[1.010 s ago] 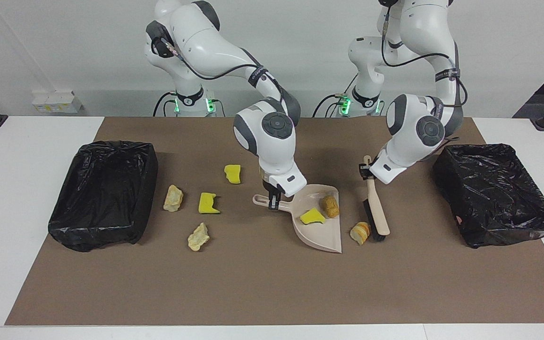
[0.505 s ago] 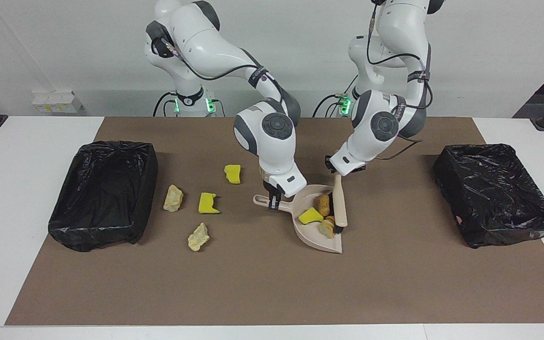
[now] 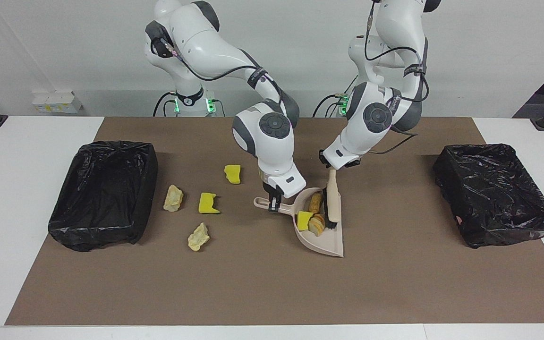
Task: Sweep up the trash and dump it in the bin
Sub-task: 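Sweep the bread and sponge into the dustpan with the left gripper, then carry the dustpan toward the far bin while the left gripper withdraws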
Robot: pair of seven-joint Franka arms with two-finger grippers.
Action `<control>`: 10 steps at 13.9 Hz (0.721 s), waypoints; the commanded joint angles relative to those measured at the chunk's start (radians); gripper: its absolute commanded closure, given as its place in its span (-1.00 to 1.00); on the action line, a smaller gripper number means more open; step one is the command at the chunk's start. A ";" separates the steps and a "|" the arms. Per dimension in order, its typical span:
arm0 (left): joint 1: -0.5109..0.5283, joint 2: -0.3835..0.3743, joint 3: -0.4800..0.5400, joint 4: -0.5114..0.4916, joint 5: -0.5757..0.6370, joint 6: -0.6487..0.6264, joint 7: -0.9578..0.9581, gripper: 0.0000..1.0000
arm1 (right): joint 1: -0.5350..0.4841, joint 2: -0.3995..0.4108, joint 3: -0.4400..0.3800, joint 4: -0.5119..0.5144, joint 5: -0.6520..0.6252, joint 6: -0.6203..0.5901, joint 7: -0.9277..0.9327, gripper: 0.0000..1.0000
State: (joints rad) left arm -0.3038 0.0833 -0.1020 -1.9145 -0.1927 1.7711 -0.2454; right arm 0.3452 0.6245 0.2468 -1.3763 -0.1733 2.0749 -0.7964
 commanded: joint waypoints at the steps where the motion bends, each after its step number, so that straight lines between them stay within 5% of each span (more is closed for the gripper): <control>1: 0.009 -0.150 -0.001 -0.064 -0.008 -0.076 -0.118 1.00 | -0.012 -0.006 0.008 -0.015 0.027 0.042 0.010 1.00; 3: -0.006 -0.206 -0.002 -0.128 -0.008 -0.082 -0.140 1.00 | -0.026 -0.006 0.009 -0.013 0.031 0.042 -0.010 1.00; 7: -0.105 -0.429 -0.012 -0.450 -0.013 0.089 -0.254 1.00 | -0.054 -0.023 0.012 -0.012 0.055 0.033 -0.052 1.00; 10: -0.202 -0.407 -0.013 -0.485 -0.060 0.140 -0.333 1.00 | -0.098 -0.064 0.012 -0.015 0.073 -0.013 -0.128 1.00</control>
State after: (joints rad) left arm -0.4421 -0.3011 -0.1264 -2.3452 -0.2292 1.8499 -0.5189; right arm 0.2869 0.6079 0.2475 -1.3737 -0.1360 2.0904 -0.8557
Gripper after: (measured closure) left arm 0.731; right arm 0.674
